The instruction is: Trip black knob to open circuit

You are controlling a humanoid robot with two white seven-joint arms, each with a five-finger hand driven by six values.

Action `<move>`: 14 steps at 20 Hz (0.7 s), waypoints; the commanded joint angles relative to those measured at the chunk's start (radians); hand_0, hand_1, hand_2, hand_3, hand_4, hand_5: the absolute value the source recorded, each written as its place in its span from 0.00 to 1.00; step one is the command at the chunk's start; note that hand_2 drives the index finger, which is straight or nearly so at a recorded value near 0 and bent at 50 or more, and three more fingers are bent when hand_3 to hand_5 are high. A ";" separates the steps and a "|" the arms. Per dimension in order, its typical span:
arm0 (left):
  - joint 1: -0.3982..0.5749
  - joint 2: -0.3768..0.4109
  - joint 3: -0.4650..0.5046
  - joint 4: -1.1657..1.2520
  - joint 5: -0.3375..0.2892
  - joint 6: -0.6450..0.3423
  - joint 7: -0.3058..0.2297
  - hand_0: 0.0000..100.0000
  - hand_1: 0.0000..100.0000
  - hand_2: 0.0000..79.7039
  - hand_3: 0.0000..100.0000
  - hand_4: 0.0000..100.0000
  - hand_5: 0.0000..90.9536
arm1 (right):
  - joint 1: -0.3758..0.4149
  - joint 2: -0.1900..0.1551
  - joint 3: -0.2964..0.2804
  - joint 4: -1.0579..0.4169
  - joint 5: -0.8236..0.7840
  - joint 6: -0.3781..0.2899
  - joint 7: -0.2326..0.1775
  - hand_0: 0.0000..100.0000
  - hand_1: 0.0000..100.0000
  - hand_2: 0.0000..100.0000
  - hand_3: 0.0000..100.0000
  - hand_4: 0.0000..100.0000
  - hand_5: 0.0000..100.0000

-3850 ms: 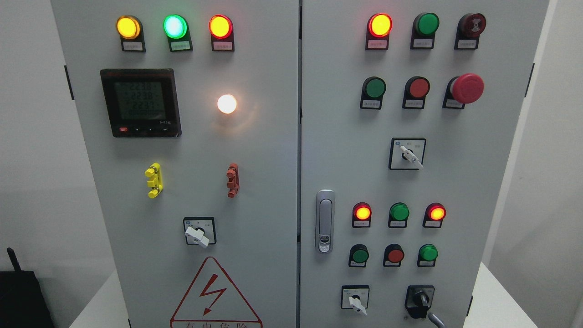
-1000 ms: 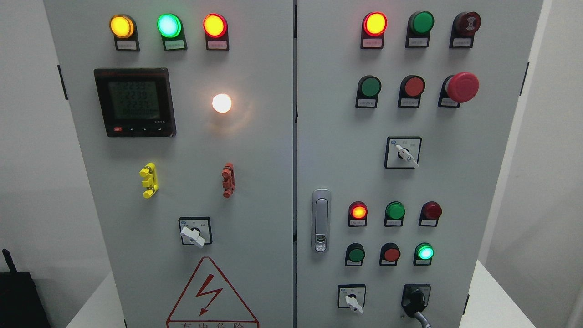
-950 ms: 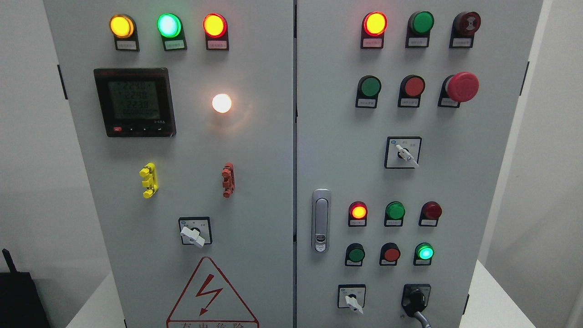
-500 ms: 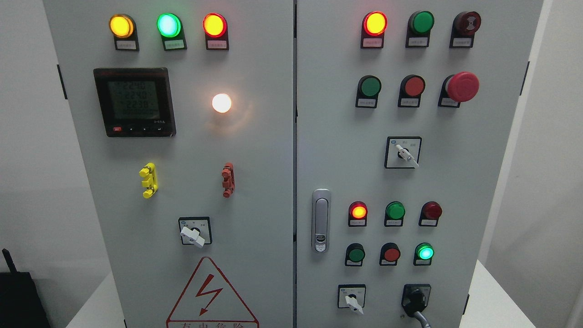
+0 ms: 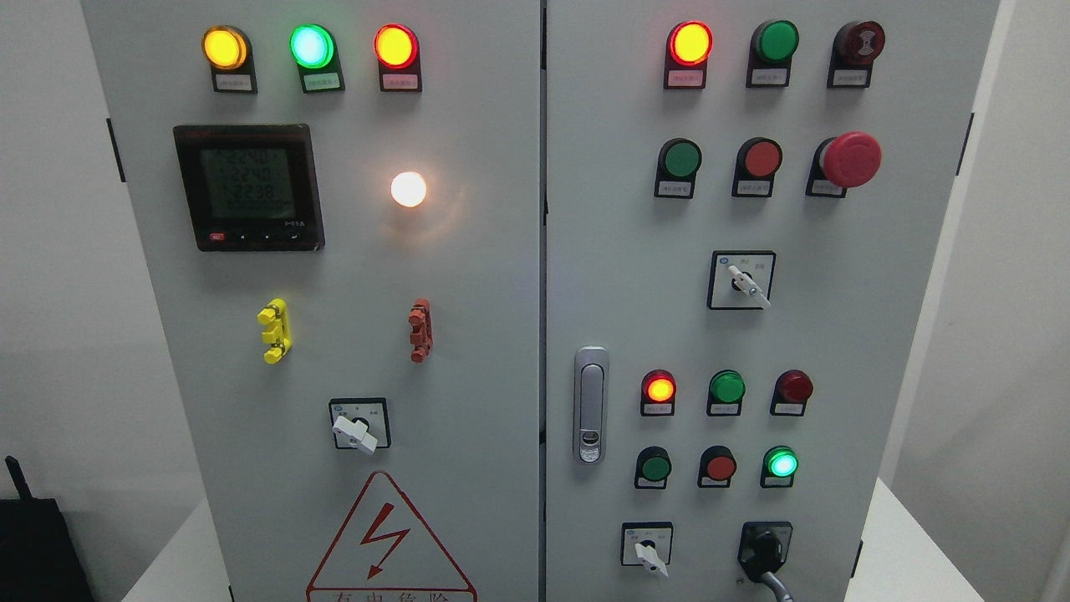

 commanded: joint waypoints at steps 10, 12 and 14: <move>0.000 0.000 0.000 0.000 -0.023 0.000 0.001 0.12 0.39 0.00 0.00 0.00 0.00 | 0.004 -0.022 -0.029 0.013 -0.002 0.000 0.002 0.00 0.00 0.00 1.00 1.00 1.00; 0.000 0.000 0.000 0.000 -0.023 0.001 0.001 0.12 0.39 0.00 0.00 0.00 0.00 | 0.004 -0.028 -0.032 0.014 -0.002 0.000 0.001 0.00 0.00 0.00 1.00 1.00 1.00; 0.000 0.000 0.000 0.000 -0.023 0.000 0.001 0.12 0.39 0.00 0.00 0.00 0.00 | 0.004 -0.029 -0.035 0.017 -0.002 0.000 0.001 0.00 0.00 0.00 1.00 1.00 1.00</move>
